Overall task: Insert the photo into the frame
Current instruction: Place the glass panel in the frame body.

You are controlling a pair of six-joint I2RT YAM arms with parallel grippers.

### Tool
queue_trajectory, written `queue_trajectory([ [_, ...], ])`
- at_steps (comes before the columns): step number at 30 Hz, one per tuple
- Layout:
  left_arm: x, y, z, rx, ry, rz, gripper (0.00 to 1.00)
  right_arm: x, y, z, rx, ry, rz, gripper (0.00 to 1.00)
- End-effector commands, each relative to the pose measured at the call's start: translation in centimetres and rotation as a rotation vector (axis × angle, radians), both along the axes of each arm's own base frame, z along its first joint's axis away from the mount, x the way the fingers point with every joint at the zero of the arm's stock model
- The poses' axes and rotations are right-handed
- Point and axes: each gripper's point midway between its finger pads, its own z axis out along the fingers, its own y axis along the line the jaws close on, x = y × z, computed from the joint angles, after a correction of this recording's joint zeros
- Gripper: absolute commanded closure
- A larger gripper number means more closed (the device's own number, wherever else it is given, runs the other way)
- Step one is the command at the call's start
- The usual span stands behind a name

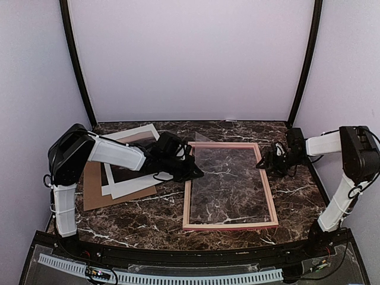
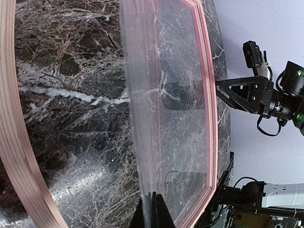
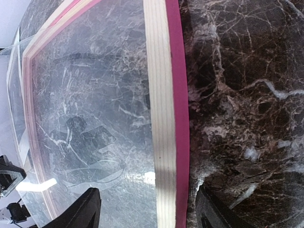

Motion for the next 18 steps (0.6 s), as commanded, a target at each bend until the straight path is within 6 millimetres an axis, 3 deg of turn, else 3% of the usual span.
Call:
queue_trajectory([
  [1, 0.0, -1.0, 0.8, -0.023, -0.027, -0.019, 0.98, 0.6, -0.2, -0.4, -0.08, -0.013, 0.016, 0.31],
  [10, -0.1, -0.9, 0.5, -0.008, -0.029, -0.021, 0.91, 0.4, -0.3, -1.2, -0.274, -0.014, 0.059, 0.47],
  [18, -0.1, -1.0, 0.5, 0.001, -0.033, -0.028, 0.85, 0.4, -0.5, -1.5, -0.384, -0.017, 0.078, 0.53],
])
